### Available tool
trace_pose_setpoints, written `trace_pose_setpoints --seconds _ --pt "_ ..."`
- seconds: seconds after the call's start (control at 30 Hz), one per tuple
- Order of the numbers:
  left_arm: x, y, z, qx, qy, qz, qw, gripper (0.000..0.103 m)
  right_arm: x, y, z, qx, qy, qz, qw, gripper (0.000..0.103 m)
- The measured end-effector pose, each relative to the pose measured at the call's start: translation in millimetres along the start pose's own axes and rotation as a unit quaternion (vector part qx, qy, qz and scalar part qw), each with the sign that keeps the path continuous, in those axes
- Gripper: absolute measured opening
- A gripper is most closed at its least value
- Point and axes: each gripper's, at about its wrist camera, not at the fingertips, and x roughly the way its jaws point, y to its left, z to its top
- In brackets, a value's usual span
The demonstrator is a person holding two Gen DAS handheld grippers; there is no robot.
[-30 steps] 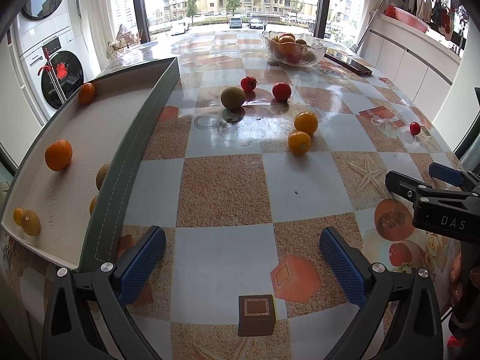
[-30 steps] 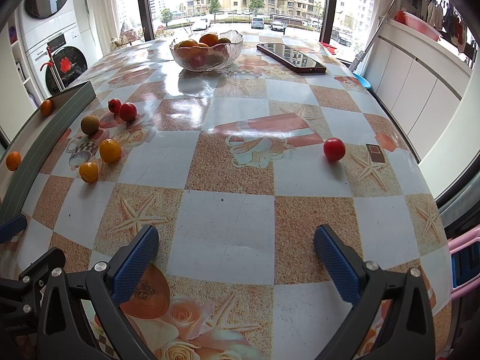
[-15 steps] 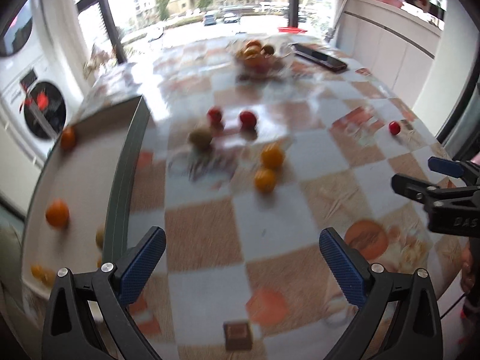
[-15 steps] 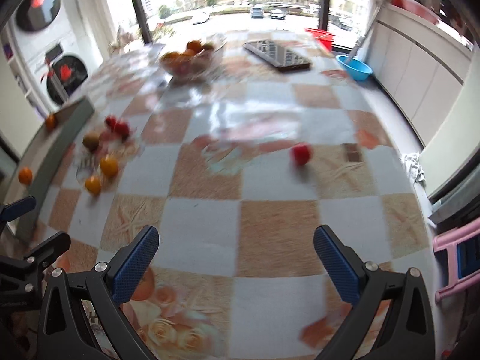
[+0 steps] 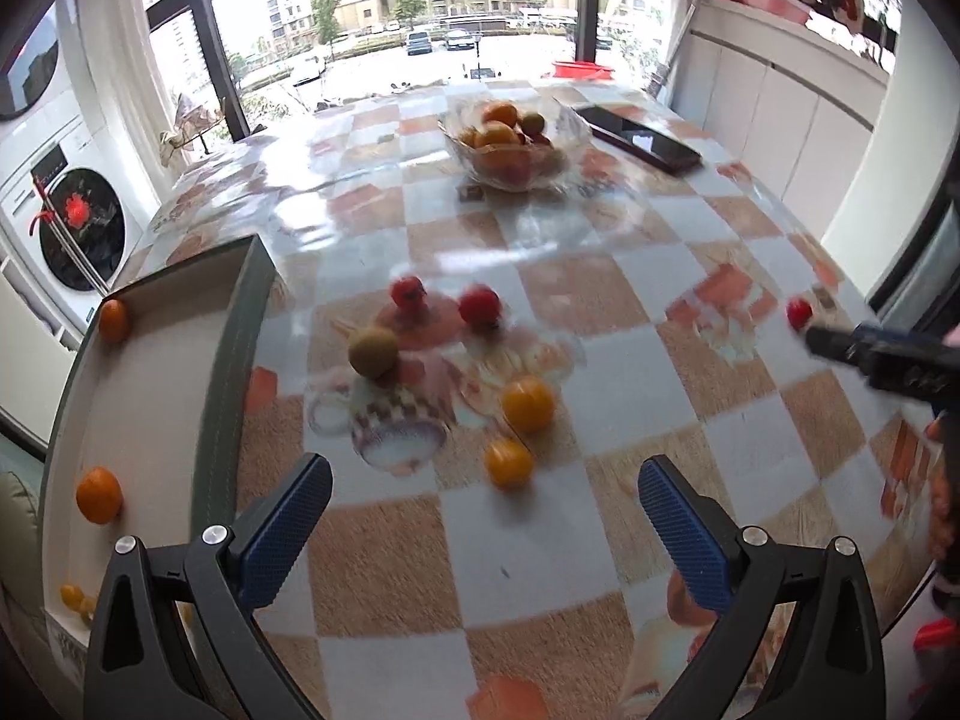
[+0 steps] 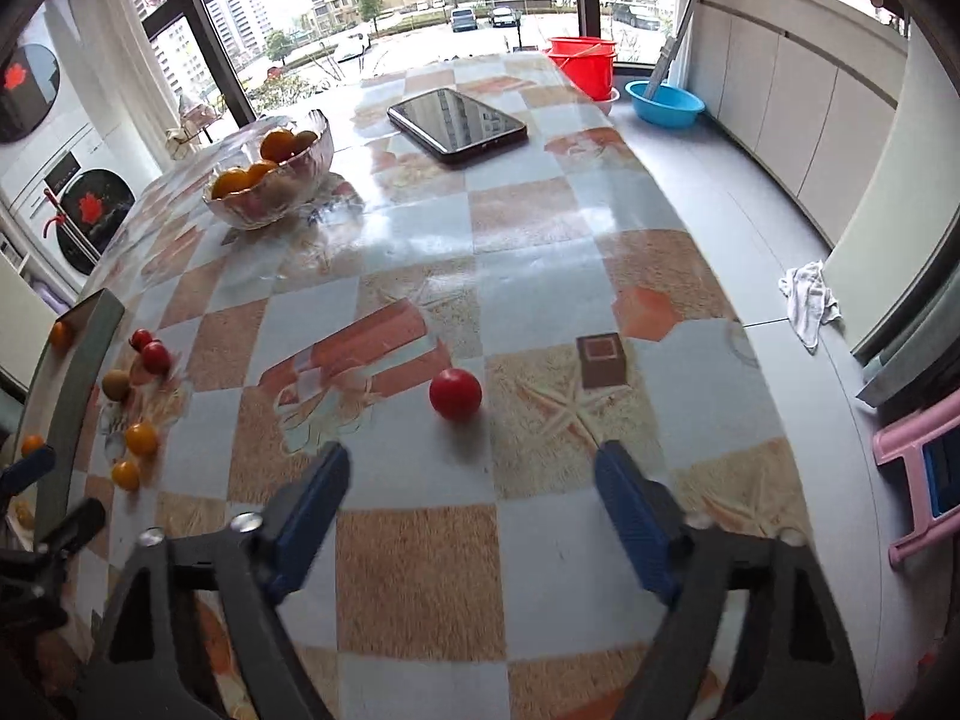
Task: Organize fruits
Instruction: 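Grasp a red tomato with the right tool while the left tool grasps another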
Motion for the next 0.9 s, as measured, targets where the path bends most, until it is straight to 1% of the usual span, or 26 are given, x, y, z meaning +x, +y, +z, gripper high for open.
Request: trace_pose_setpoints --seconds 0.03,0.07,0.1,0.13,0.17,0.23,0.27,0.3,0.33,0.37,0.4,0.43,0.5,0.6,0.63,0.7,0.8,0.87,0.9 --pt "1 4 5 -0.005 -0.001 0.000 1.0000 0.103 7 2 4 -0.002 0.006 0.002 1.000 0.073" --pt "2 9 11 -0.009 -0.002 0.002 1.0000 0.103 12 3 5 -0.005 0.008 -0.002 1.000 0.073" --pt "4 11 16 -0.011 -0.002 0.005 0.9999 0.099 13 7 7 -0.014 0.002 -0.012 1.000 0.071" --pt "6 13 20 -0.013 -0.001 0.007 0.9999 0.095 17 13 9 -0.026 0.002 -0.016 1.000 0.065" --pt "10 14 25 -0.013 0.004 0.009 0.9999 0.095 19 18 10 -0.036 0.001 -0.019 0.999 0.062" --pt "16 14 32 -0.012 0.008 0.011 0.9998 0.095 21 25 11 -0.053 0.000 -0.022 0.998 0.048" --pt "19 10 36 -0.007 0.008 0.012 0.9999 0.095 21 29 11 -0.063 -0.001 -0.024 0.998 0.044" --pt "21 7 38 -0.003 0.008 0.012 0.9999 0.095 21 31 11 -0.068 -0.002 -0.025 0.997 0.036" --pt "23 4 41 0.002 0.007 0.012 0.9999 0.094 21 32 10 -0.072 -0.004 -0.026 0.997 0.023" --pt "25 0 43 0.007 0.006 0.010 0.9999 0.091 21 32 10 -0.071 -0.007 -0.020 0.997 0.021" --pt "27 -4 45 0.012 0.006 0.009 0.9999 0.085 21 30 10 -0.067 -0.008 -0.015 0.998 0.021" --pt "30 -7 47 0.016 0.009 0.008 0.9998 0.082 20 28 10 -0.061 -0.010 -0.008 0.998 0.021" --pt "34 -9 51 0.018 0.012 0.004 0.9998 0.082 17 21 9 -0.045 -0.014 0.015 0.999 0.021" --pt "34 -3 54 0.014 0.004 -0.012 0.9998 0.080 10 16 7 -0.032 -0.016 0.034 0.999 0.021" --pt "35 0 55 0.011 0.003 -0.021 0.9997 0.073 6 14 5 -0.028 -0.017 0.040 0.999 0.021" --pt "40 4 58 0.007 0.014 -0.034 0.9993 0.071 2 12 1 -0.022 -0.020 0.051 0.998 0.021" --pt "48 0 59 0.011 0.025 -0.035 0.9990 0.071 3 14 -4 -0.016 -0.017 0.062 0.998 0.021" --pt "53 -8 60 0.023 0.027 -0.027 0.9990 0.071 4 14 -7 -0.013 -0.013 0.071 0.997 0.021" --pt "56 -11 61 0.028 0.030 -0.024 0.9989 0.067 5 14 -8 -0.011 -0.012 0.074 0.997 0.021"
